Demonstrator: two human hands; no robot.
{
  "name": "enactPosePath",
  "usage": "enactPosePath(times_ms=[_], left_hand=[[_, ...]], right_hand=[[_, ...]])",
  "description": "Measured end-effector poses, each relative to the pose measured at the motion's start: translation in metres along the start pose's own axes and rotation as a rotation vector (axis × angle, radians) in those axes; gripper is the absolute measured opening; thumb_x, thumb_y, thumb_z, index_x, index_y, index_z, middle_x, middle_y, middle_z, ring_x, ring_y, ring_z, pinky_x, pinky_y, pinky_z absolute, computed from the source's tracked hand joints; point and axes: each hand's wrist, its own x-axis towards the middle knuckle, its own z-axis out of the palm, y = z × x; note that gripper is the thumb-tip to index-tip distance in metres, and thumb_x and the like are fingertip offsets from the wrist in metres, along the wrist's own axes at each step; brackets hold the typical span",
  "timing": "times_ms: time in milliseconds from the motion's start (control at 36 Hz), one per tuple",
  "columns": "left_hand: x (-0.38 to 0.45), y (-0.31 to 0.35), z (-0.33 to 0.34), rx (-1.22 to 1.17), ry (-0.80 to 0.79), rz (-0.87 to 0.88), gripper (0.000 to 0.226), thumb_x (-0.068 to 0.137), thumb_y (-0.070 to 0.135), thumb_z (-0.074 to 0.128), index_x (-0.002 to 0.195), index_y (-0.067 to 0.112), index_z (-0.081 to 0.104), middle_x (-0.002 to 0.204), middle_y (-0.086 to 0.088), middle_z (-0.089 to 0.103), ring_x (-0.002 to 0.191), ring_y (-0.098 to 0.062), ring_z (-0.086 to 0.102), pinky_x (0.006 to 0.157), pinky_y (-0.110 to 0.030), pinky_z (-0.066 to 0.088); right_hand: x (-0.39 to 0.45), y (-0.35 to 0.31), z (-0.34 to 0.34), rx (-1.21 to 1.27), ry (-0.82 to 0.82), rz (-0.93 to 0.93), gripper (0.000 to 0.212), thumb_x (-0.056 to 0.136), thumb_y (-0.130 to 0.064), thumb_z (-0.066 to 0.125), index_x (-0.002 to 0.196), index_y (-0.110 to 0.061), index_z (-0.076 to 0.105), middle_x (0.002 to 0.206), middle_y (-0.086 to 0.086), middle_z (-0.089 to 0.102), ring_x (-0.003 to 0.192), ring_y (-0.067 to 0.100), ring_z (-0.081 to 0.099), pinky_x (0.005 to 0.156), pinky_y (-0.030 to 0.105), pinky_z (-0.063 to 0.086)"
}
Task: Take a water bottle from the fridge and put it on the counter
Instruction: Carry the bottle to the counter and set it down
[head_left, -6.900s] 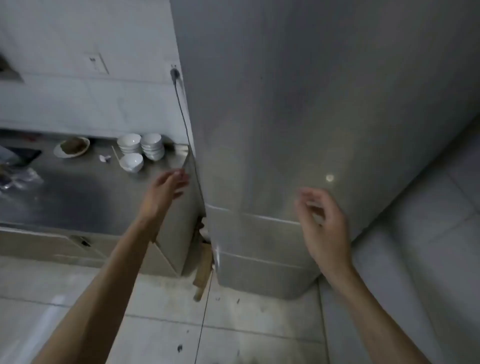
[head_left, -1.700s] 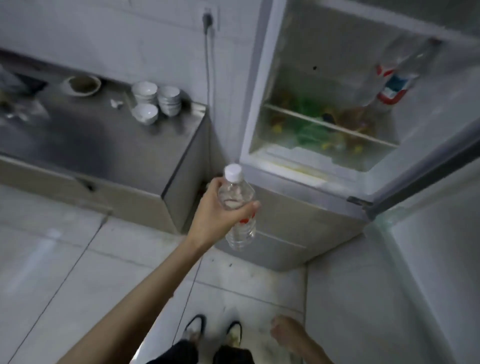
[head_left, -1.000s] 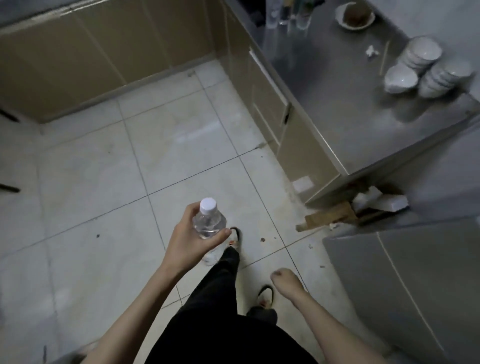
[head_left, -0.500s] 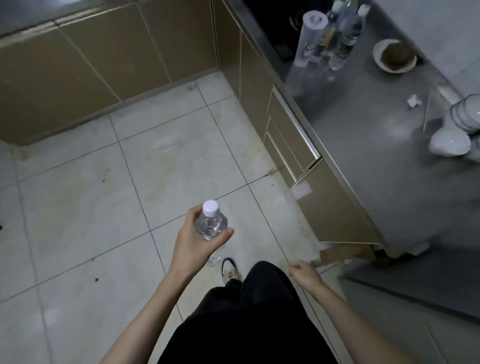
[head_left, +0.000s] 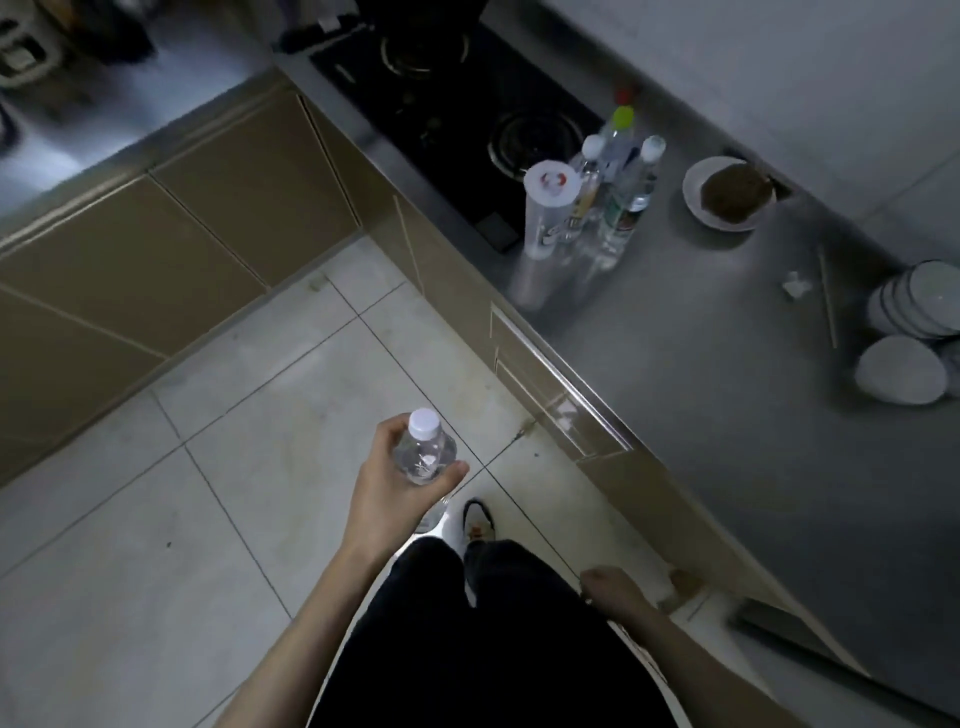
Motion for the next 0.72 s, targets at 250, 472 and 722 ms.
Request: enactPosePath(times_ms=[250, 472, 722], left_hand=[[0.140, 0.066, 0.003, 0.121, -0.134, 0.037, 0.065, 0.063, 0.054, 0.087, 0.113, 0.061, 0.046, 0.110, 0.039, 0.065, 0.097, 0.017, 0.065, 0.072, -0.017, 0.049], [0.279, 0.111, 0.057, 0.273, -0.352, 0.154, 0.063, 0.067, 0.048, 0.088, 0.108, 0.064, 0.043, 0.105, 0.032, 0.067, 0.091, 0.013, 0.067, 0.068, -0.014, 0.052], [0.356, 0.181, 0.132, 0.376, -0.583, 0.528, 0.057, 0.072, 0.038, 0.088, 0.117, 0.040, 0.054, 0.113, 0.010, 0.069, 0.102, -0.009, 0.067, 0.081, -0.019, 0.052]], right_hand=[[0.018, -0.202, -0.081, 0.128, 0.130, -0.253, 0.018, 0.095, -0.018, 0.050, 0.077, -0.014, 0.048, 0.082, 0.009, 0.043, 0.079, 0.019, 0.043, 0.078, 0.033, 0.032], [0.050, -0.273, -0.135, 0.354, 0.256, -0.133, 0.023, 0.099, -0.023, 0.049, 0.084, -0.009, 0.059, 0.090, 0.011, 0.064, 0.086, 0.024, 0.060, 0.079, 0.036, 0.043], [0.034, -0.253, -0.133, 0.544, 0.256, 0.218, 0.019, 0.098, -0.010, 0.048, 0.080, -0.008, 0.055, 0.089, 0.016, 0.060, 0.084, 0.025, 0.055, 0.079, 0.032, 0.040]])
